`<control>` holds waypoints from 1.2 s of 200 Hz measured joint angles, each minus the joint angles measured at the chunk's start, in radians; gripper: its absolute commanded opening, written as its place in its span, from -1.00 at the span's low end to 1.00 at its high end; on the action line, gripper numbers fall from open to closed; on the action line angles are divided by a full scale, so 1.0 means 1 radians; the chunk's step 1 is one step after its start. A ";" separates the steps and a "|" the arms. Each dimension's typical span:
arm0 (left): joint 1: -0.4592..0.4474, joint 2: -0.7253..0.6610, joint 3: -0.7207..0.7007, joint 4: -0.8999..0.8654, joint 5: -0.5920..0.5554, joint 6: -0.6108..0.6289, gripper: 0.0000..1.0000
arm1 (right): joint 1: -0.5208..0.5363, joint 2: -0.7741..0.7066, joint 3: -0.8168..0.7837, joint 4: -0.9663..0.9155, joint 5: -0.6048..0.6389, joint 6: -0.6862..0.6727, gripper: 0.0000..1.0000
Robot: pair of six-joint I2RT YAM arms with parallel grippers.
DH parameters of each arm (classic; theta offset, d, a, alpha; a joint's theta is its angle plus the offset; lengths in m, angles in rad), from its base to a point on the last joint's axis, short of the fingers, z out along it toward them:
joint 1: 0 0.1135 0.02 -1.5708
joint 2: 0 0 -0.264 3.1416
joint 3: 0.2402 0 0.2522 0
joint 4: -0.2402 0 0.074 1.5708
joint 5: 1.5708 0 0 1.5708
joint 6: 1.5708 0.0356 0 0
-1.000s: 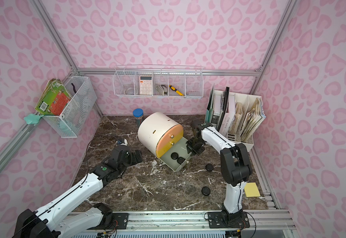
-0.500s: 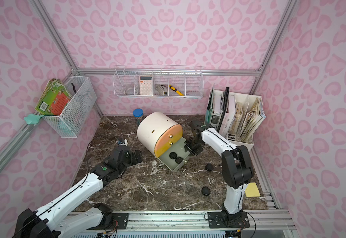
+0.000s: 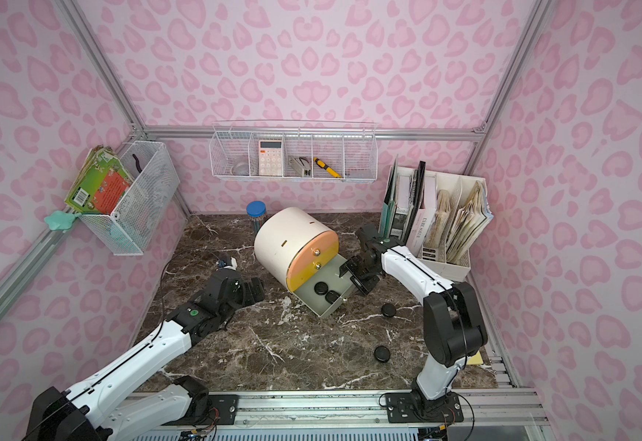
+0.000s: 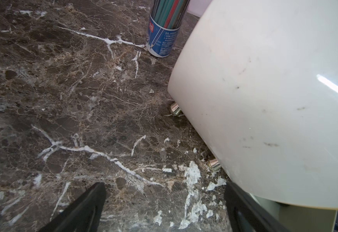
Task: Put the bluetooth earphones in the drawer according to color
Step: Pick up the Bluetooth earphone from the center of the board.
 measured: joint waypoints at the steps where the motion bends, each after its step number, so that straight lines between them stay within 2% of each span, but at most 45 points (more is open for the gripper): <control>1: 0.000 0.000 0.000 0.000 0.000 0.000 0.94 | 0.000 -0.003 -0.001 0.000 0.001 0.000 0.77; 12: 0.000 -0.008 -0.005 0.003 0.003 0.001 0.94 | 0.000 -0.036 -0.010 0.001 0.018 -0.009 0.88; 41: -0.004 -0.038 -0.019 0.020 0.021 0.005 0.95 | 0.008 -0.145 -0.048 0.019 0.098 -0.077 0.96; 96: -0.013 -0.092 -0.063 0.074 0.076 0.011 0.98 | 0.021 -0.501 -0.310 0.130 0.380 -0.303 0.97; 132: -0.015 -0.093 -0.070 0.090 0.088 0.011 0.99 | -0.055 -0.642 -0.468 0.201 0.499 -0.389 0.96; 176: -0.018 -0.085 -0.071 0.091 0.086 0.011 0.98 | -0.153 -0.630 -0.591 0.250 0.498 -0.433 0.96; 240: -0.018 -0.084 -0.069 0.090 0.073 0.011 0.98 | -0.193 -0.471 -0.606 0.291 0.465 -0.441 0.73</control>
